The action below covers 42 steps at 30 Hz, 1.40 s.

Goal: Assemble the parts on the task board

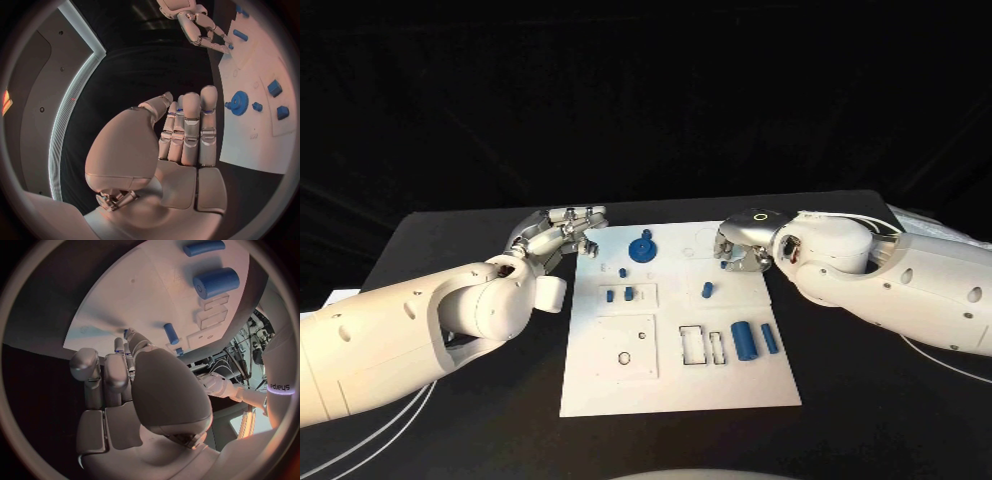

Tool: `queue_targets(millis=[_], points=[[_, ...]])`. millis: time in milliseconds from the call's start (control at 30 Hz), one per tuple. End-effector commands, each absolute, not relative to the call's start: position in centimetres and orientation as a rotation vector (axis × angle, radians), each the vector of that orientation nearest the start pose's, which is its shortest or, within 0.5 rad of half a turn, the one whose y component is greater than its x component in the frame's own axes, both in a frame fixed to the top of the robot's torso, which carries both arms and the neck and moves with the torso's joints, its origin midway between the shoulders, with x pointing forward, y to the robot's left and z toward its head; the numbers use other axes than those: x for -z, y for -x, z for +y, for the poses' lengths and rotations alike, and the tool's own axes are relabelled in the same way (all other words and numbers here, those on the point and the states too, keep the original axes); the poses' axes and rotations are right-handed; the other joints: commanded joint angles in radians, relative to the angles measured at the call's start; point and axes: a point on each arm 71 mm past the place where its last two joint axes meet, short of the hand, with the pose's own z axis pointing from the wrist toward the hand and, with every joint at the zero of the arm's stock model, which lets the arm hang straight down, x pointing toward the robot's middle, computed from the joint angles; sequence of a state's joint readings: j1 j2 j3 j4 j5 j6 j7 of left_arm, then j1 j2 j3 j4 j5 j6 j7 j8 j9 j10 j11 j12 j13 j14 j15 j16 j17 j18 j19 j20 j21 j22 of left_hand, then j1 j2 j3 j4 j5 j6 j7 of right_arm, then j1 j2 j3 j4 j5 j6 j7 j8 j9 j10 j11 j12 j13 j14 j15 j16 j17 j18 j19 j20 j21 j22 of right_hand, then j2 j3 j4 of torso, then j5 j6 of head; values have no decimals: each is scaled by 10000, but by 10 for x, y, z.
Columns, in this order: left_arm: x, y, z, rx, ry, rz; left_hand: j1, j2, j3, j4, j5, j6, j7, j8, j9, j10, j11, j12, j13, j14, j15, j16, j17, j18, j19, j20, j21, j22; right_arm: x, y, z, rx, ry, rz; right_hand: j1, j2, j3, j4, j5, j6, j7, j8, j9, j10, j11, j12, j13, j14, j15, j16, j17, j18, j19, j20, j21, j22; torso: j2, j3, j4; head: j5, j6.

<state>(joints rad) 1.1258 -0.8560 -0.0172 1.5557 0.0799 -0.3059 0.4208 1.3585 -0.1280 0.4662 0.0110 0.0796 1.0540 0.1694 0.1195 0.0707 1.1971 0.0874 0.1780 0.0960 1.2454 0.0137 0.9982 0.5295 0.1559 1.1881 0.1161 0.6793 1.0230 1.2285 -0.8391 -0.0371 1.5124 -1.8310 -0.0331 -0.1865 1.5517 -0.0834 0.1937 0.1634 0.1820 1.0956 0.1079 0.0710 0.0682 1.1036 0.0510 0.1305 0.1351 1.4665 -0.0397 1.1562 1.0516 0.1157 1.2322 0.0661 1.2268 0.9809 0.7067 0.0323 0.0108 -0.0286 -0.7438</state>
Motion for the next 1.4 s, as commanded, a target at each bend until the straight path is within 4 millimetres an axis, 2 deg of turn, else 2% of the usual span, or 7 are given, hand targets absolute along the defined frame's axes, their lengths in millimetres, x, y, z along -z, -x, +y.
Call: queue_targets(millis=[33, 433, 833, 900, 933, 1067, 1400], points=[[202, -474, 208, 16141, 12665, 13871, -95, 19, -59, 20, 13, 23, -31, 49, -8, -62, 16, 31, 13, -41, -54, -26, -9, 188, -24, -36, -35, -8, 187, -490, -199, -2968, 5869, 17662, 9, -38, 122, -14, -57, 73, -2, -16, 3, 116, 16, -43, -78, 221, -58, -50, -2, 62, 7, -37, -57, 8, -8, 1, -3, 26, -19], [202, -473, 207, 16129, 12715, 13982, -30, 35, -123, -25, 19, -5, -24, 45, -17, -113, 20, 83, 24, -48, -55, -21, -20, 190, -9, -41, -99, -56, 197, -491, -198, -2714, 6078, 18133, -42, 50, 692, -166, -314, 459, 47, 85, 47, 621, 36, -2, -428, 307, 20, 184, 248, 0, 217, 1, 133, 312, -6, 2, -4, 69, -67], [202, -471, 207, 16150, 12728, 14035, -18, 40, -135, -33, 20, -11, -21, 44, -18, -123, 21, 93, 26, -49, -55, -22, -29, 191, -6, -41, -115, -67, 205, -491, -198, -2625, 6103, 18400, -123, 71, 871, -235, -369, 596, 45, 108, 61, 785, 21, -19, -536, 316, 24, 238, 297, -5, 247, 12, 169, 366, -5, 7, -1, 94, -152], [202, -471, 206, 16148, 12733, 14045, -18, 40, -135, -33, 20, -11, -21, 44, -18, -123, 21, 93, 26, -49, -55, -22, -29, 191, -6, -41, -115, -67, 204, -492, -197, -2734, 5987, 18174, -134, 148, 980, -272, -432, 689, 39, 139, 77, 894, 8, -6, -568, 321, 34, 269, 325, -17, 283, 20, 210, 428, -13, 4, -5, 97, -163], [202, -471, 206, 16145, 12736, 14052, -18, 40, -135, -33, 20, -11, -21, 44, -18, -123, 21, 93, 26, -49, -55, -22, -29, 191, -6, -41, -115, -67, 203, -492, -197, -2844, 5888, 17945, -106, 247, 1120, -339, -641, 804, 30, 186, 103, 1046, -10, 25, -584, 332, 50, 294, 339, -47, 369, 35, 303, 571, -13, 4, -7, 94, -166], [202, -471, 206, 16139, 12746, 14070, -4, 44, -153, -44, 20, -19, -18, 44, -20, -138, 24, 108, 29, -57, -54, -33, -57, 195, -8, -42, -149, -91, 198, -490, -195, -3162, 5620, 17351, -110, 361, 1387, -451, -859, 915, 43, 221, 138, 1250, -14, 23, -619, 338, 70, 292, 296, -95, 519, 71, 473, 823, -14, 9, -10, 86, -163], [203, -472, 206, 16104, 12783, 14132, 6, 46, -173, -53, 20, -31, -13, 41, -22, -156, 29, 120, 32, -64, -52, -41, -79, 198, -9, -42, -180, -111, 180, -485, -199, -3783, 4602, 16567, -361, 295, 1873, -626, -978, 947, 87, 178, 177, 1388, 23, -149, -692, 332, 129, 367, 309, -117, 590, 133, 601, 990, -28, -4, -2, 52, -153]])
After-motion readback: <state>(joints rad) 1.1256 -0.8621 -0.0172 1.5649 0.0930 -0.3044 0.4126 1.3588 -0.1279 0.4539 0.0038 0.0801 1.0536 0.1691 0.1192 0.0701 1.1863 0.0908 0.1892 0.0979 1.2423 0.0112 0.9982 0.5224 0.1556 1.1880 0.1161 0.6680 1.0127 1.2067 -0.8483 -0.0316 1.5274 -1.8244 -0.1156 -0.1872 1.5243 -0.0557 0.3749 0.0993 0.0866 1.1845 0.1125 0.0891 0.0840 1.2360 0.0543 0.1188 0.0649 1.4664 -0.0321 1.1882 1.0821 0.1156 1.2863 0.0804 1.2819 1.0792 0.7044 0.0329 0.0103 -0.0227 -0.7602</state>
